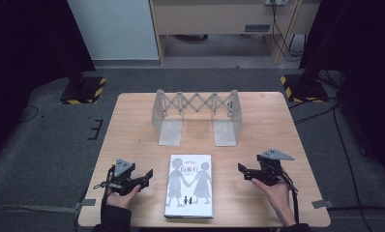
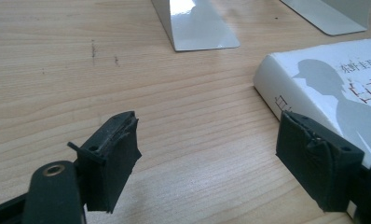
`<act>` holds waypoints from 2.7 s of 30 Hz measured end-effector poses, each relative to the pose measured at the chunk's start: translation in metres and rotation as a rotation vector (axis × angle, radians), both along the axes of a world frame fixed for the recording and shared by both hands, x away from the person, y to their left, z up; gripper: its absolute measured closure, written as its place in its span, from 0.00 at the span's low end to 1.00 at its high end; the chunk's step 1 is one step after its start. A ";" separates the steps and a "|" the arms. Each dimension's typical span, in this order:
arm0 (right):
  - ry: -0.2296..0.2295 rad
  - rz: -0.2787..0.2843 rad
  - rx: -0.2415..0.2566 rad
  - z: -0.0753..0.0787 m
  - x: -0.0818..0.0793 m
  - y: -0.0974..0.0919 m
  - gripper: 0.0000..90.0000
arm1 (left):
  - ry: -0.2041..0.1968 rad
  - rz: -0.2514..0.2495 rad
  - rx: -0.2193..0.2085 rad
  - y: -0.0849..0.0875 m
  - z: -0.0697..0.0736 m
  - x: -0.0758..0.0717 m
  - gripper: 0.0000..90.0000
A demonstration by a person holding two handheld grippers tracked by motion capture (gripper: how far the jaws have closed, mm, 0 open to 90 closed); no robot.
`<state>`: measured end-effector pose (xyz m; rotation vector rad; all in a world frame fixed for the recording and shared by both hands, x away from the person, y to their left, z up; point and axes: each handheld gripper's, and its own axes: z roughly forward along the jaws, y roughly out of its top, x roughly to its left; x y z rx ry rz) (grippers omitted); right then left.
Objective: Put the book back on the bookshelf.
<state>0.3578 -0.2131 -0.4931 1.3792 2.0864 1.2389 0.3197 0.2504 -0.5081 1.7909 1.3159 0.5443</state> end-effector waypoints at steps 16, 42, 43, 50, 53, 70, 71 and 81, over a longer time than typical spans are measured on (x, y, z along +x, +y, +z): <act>-0.003 0.088 0.044 0.010 -0.004 0.036 0.18 | 0.023 -0.014 -0.011 -0.008 0.001 -0.009 0.26; 0.038 0.204 0.023 0.000 -0.012 0.082 0.28 | 0.032 -0.121 -0.061 -0.031 0.002 -0.018 0.33; 0.040 0.205 0.026 -0.001 -0.012 0.084 0.28 | 0.032 -0.125 -0.060 -0.032 0.002 -0.018 0.34; 0.059 0.230 0.043 -0.008 -0.014 0.093 0.31 | 0.038 -0.160 -0.059 -0.038 0.002 -0.019 0.36; 0.064 0.237 0.052 -0.010 -0.015 0.096 0.32 | 0.038 -0.173 -0.070 -0.042 0.003 -0.021 0.38; 0.105 0.270 0.094 -0.025 -0.016 0.109 0.34 | 0.053 -0.216 -0.046 -0.056 0.000 -0.021 0.42; 0.106 0.270 0.092 -0.025 -0.016 0.109 0.33 | 0.053 -0.219 -0.043 -0.057 0.000 -0.021 0.42; 0.114 0.281 0.102 -0.026 -0.015 0.113 0.30 | 0.065 -0.244 -0.046 -0.060 -0.003 -0.019 0.41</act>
